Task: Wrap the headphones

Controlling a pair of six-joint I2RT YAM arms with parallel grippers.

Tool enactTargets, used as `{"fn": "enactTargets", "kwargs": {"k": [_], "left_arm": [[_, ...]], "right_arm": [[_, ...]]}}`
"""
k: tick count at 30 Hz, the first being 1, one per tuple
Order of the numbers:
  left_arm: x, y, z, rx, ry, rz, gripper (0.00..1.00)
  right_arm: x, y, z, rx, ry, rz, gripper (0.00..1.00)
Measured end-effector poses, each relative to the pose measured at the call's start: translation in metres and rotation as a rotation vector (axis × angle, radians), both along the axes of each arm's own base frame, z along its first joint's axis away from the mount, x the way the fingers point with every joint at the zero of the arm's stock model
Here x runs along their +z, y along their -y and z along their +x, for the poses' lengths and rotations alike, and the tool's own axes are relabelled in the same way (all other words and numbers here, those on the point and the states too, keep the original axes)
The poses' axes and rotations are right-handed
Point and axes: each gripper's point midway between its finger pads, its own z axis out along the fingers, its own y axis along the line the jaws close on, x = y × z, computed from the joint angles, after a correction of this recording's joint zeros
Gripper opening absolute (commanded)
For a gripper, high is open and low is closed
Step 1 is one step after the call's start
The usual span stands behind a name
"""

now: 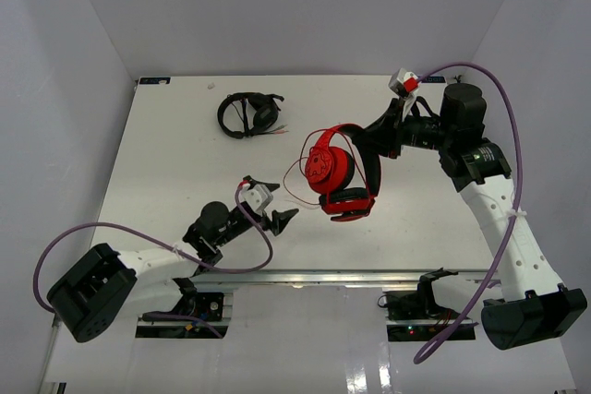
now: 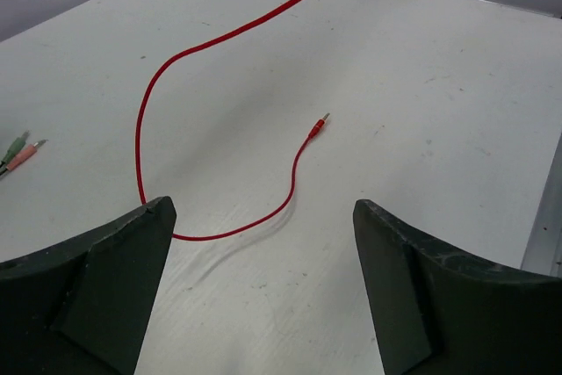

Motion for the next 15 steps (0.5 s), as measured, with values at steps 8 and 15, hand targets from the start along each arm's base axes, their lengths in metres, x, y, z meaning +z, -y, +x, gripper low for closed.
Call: {"fn": "enactTargets", "kwargs": {"k": [8,15], "left_arm": [[-0.013,-0.005,-0.003,-0.027,0.134,0.102,0.98],[-0.006,0.015,0.028,-0.018,0.251,0.184,0.98]], "right_arm": [[0.002,-0.001,-0.003,0.015,-0.01,0.011,0.08],[0.004,-0.002,-0.006,0.03,-0.016,0.02,0.08]]}}
